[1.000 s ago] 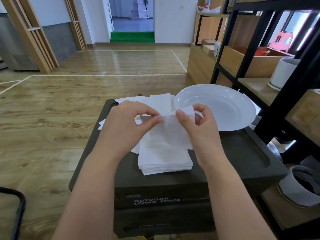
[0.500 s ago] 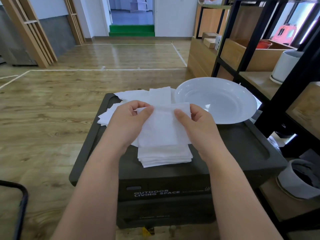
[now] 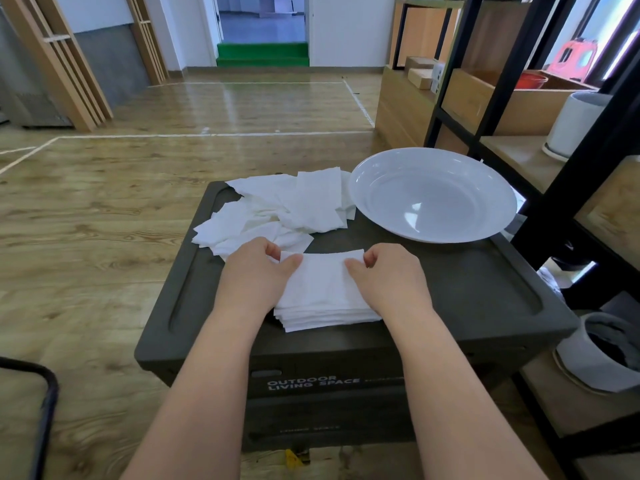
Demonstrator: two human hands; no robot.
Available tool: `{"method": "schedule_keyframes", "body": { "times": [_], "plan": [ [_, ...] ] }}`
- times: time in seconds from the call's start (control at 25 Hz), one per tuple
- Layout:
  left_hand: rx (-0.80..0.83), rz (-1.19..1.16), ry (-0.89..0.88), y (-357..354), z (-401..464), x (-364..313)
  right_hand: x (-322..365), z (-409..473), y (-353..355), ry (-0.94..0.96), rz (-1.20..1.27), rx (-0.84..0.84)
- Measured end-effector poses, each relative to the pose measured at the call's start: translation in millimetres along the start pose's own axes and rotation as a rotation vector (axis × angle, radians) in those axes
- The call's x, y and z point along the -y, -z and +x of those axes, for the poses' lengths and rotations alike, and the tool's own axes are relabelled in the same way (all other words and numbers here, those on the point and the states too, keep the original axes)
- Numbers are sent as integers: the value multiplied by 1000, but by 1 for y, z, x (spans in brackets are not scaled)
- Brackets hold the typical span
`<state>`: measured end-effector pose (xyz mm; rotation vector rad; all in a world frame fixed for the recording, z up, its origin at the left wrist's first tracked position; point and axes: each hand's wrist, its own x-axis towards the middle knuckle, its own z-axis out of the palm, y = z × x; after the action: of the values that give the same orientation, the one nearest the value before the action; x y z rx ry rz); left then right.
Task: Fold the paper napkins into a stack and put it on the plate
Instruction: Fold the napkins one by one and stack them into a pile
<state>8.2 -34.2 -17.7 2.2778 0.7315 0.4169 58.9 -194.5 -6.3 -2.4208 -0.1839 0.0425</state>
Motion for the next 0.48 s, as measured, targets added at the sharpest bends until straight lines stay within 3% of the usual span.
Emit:
{"method": "schedule_keyframes", "body": {
  "times": [0.16,0.28,0.36,0.48],
  "plan": [
    [29,81,52,0,0,3,-1,1,-2,-28,-54,-8],
    [-29,78,20,5,0,0,9,-4,-2,226,27,-164],
    [-216,2,-53,16,6,-1,16,-7,-3,384,93,-85],
    [-376,41,-100,32,20,7,14,-10,-11,398,-41,131]
  ]
}}
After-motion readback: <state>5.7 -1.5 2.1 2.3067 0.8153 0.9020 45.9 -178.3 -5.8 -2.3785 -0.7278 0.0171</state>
